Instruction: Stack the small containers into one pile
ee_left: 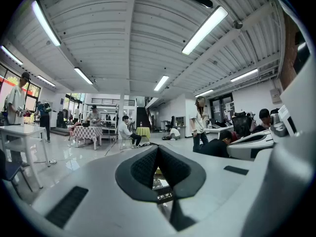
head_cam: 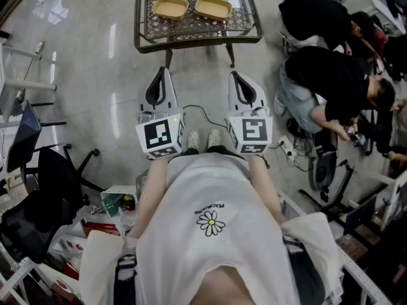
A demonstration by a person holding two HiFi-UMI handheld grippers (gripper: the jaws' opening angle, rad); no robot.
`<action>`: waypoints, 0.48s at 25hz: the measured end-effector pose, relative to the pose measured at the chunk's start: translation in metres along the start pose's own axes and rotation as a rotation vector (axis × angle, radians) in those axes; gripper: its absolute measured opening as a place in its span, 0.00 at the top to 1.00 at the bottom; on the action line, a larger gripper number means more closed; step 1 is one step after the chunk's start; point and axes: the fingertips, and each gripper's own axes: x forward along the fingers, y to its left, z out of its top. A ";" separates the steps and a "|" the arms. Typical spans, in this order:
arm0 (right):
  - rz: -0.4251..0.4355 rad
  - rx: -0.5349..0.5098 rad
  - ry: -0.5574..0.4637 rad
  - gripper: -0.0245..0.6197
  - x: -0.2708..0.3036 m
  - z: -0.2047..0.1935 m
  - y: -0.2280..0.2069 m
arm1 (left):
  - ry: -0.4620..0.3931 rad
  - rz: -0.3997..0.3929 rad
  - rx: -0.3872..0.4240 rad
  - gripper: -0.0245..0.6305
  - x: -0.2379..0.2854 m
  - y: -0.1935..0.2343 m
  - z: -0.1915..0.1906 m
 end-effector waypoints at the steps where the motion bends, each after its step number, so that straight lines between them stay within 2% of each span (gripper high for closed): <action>1: 0.002 0.000 0.002 0.91 -0.001 -0.001 -0.001 | 0.001 0.002 -0.001 0.93 0.000 -0.001 0.000; 12: 0.017 -0.003 0.016 0.91 -0.003 -0.009 -0.020 | 0.007 0.022 0.007 0.93 0.002 -0.019 -0.001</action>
